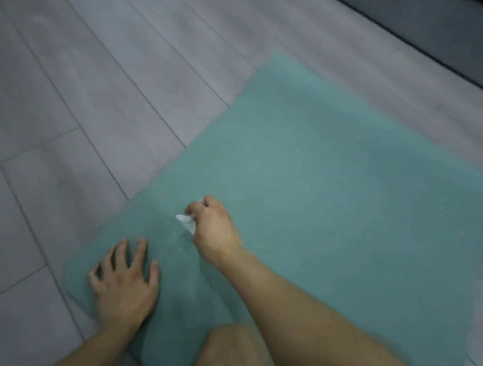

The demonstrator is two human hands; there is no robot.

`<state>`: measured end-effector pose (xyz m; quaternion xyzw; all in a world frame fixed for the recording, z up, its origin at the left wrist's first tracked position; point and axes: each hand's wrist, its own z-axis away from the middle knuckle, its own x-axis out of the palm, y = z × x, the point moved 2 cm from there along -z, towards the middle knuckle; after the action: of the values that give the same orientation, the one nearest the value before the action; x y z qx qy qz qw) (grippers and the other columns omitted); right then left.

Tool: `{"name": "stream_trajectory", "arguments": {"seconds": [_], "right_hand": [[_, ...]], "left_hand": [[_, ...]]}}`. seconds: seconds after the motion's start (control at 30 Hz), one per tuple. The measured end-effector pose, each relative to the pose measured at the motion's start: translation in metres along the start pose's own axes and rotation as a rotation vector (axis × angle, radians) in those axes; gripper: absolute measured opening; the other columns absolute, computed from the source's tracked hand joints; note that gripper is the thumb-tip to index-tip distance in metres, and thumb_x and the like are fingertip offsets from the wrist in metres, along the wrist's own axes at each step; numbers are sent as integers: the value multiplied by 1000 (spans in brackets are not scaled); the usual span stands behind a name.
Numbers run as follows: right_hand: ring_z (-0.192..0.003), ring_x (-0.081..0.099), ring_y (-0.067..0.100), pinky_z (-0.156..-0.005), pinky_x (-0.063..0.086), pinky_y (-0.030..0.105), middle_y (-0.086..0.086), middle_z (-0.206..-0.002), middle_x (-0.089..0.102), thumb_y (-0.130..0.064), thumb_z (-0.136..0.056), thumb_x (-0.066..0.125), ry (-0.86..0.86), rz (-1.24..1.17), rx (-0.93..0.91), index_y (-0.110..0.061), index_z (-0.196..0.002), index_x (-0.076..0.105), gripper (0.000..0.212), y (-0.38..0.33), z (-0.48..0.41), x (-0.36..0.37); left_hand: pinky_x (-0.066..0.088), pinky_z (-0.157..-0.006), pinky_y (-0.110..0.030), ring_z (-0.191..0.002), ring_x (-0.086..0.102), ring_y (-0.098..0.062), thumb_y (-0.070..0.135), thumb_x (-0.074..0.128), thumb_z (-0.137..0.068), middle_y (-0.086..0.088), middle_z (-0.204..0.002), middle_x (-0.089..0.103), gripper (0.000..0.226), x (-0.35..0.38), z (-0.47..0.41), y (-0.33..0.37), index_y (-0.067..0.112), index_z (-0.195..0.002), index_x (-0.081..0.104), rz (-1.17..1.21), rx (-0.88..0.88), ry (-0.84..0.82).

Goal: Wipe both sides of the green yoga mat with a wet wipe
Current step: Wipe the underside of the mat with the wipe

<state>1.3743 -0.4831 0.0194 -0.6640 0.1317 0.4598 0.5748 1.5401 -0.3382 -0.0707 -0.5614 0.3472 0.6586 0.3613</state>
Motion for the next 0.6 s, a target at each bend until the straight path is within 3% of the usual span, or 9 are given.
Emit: {"name": "stream_trajectory", "arguments": {"seconds": [0.1,0.13,0.2,0.23,0.3,0.4,0.47,0.53,0.6], "right_hand": [[-118,52,34,-96,44,34,13,-120,53,0,-94,57,5,-6,84,-14,-120,71,33,16,-21,-35],[-117,52,34,-96,44,34,13,-120,52,3,-92,56,24,-29,123,-15,-119,72,36,20,-30,-41],[-115,54,36,-96,45,34,13,-118,53,4,-90,57,72,-67,202,-14,-115,75,36,32,-52,-50],[-115,54,36,-97,46,34,14,-117,53,4,-90,59,86,-72,212,-13,-114,76,34,36,-61,-51],[-117,52,36,-101,45,36,16,-117,53,-1,-94,62,155,-85,198,-7,-114,76,25,43,-81,-52],[-120,47,33,-104,44,40,16,-121,52,-4,-98,58,308,-83,210,-4,-111,73,21,55,-108,-41],[-117,47,34,-100,50,45,16,-123,54,-10,-97,57,265,-44,131,-2,-108,72,20,62,-114,-13],[-116,46,38,-98,50,50,21,-133,55,-14,-97,56,50,117,-48,2,-109,71,26,68,-110,19],[-112,49,39,-93,51,51,23,-128,58,-16,-98,46,18,176,-123,5,-106,70,33,86,-110,31]], "left_hand": [[46,-92,-52,-110,56,-36,73,35,-87,-11,-116,56,65,-17,-44,-5,28,-122,66,-102,110,-81],[48,-91,-51,-109,57,-35,75,34,-85,-9,-112,55,66,-22,-60,0,28,-118,67,-89,130,-92],[48,-100,-54,-120,56,-36,80,36,-80,-10,-127,56,76,-30,-90,23,28,-128,64,8,146,-104],[43,-110,-56,-134,49,-38,85,37,-75,-13,-143,51,90,-30,-101,39,28,-141,56,52,148,-149],[16,-127,-56,-160,13,-34,104,39,-59,-14,-173,14,134,-25,-117,74,26,-166,18,95,113,-377],[-14,-124,-61,-149,-46,-31,115,42,-15,-15,-162,-47,190,-16,-123,103,15,-155,-40,60,-26,-674],[-18,-121,-64,-139,-57,-32,113,34,2,-15,-147,-62,197,-16,-122,106,12,-143,-53,23,-49,-757],[-17,-121,-66,-136,-59,-34,111,30,6,-17,-145,-64,197,-17,-121,105,10,-139,-57,4,-43,-808],[-15,-122,-67,-137,-58,-36,111,32,6,-19,-144,-63,197,-21,-123,104,10,-137,-58,3,-45,-850]]}}
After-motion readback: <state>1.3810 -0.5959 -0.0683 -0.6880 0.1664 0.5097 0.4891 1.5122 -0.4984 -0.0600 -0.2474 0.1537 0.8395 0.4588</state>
